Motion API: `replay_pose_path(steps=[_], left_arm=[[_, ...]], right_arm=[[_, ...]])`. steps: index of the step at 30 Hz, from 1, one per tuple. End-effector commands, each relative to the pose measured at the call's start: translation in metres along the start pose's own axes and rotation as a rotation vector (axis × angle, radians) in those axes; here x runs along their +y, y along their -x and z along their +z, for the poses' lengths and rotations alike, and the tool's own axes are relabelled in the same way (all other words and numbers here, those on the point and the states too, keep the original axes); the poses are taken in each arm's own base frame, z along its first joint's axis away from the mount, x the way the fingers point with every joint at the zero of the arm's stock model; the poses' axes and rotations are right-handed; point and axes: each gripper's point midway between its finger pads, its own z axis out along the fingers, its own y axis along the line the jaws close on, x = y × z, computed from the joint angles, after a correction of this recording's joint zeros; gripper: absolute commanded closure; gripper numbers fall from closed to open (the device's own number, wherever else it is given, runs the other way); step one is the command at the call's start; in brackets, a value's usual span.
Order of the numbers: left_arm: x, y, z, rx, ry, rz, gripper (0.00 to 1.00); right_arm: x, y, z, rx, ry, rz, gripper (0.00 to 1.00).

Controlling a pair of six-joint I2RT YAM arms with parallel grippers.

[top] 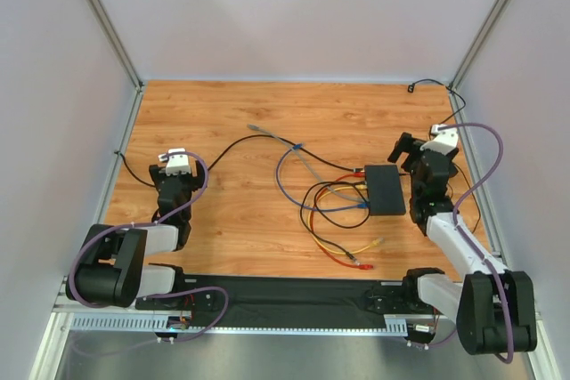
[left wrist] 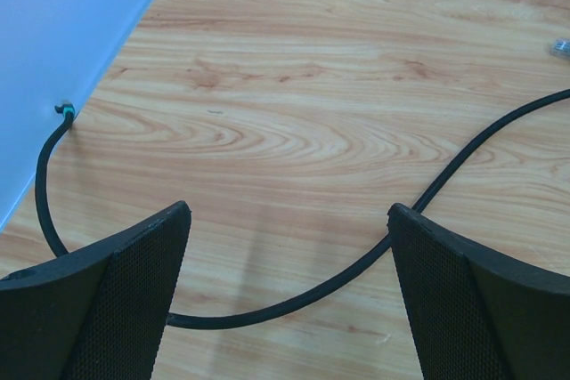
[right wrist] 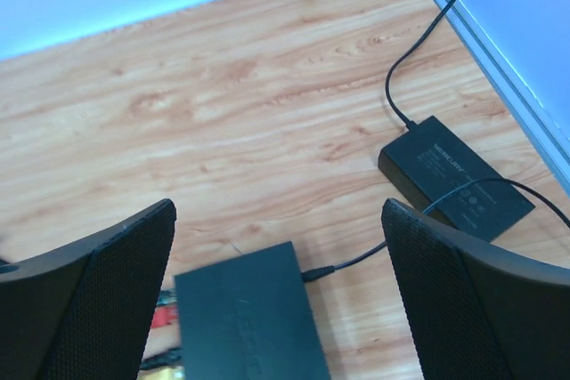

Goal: Pull the plug from the switch port

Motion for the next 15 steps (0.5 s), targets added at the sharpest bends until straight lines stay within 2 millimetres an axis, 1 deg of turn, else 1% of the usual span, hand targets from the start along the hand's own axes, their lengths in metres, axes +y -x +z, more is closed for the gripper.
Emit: replay_pose_path(steps=[1,2,3,5,6,7,9,11,12,13,14,15], left_arm=[[0.002,0.018,0.003,-0.066,0.007,-0.007,0.0],[0.002,0.018,0.002,-0.064,0.007,-0.008,0.0],[0.001,0.018,0.002,-0.066,0.006,-0.008,0.0],[0.0,0.021,0.001,-0.083,-0.008,-0.01,0.0],[-0.001,0.021,0.0,-0.084,-0.017,0.001,0.0],[-0.001,0.026,-0.001,-0.093,-0.019,-0.006,0.0],[-0.003,0.027,-0.002,-0.078,-0.037,0.009,0.0],[-0.008,0.04,-0.008,-0.064,-0.081,0.026,0.0],[-0.008,0.048,-0.01,-0.064,-0.087,0.018,0.0],[-0.005,0.072,-0.012,-0.115,-0.077,-0.013,0.0],[-0.006,0.074,-0.014,-0.099,-0.086,-0.021,0.0],[-0.009,0.081,-0.016,-0.103,-0.104,-0.031,0.0]], right_arm=[[-0.005,-0.008,-0.013,0.176,-0.082,0.098,0.0],[0.002,0.012,-0.011,0.159,-0.068,0.122,0.0],[-0.002,-0.01,-0.022,0.284,-0.085,0.097,0.0],[0.001,-0.009,-0.025,0.313,-0.082,0.114,0.0],[0.011,-0.008,-0.027,0.326,-0.02,0.102,0.0],[0.013,-0.01,-0.028,0.339,-0.014,0.109,0.0],[0.017,-0.013,-0.029,0.376,0.0,0.118,0.0],[0.016,-0.015,-0.029,0.393,-0.011,0.117,0.0],[0.009,-0.019,-0.029,0.408,-0.056,0.117,0.0],[0.007,-0.018,-0.028,0.405,-0.082,0.141,0.0],[0.007,-0.019,-0.028,0.41,-0.086,0.149,0.0],[0.007,-0.02,-0.028,0.415,-0.089,0.156,0.01]])
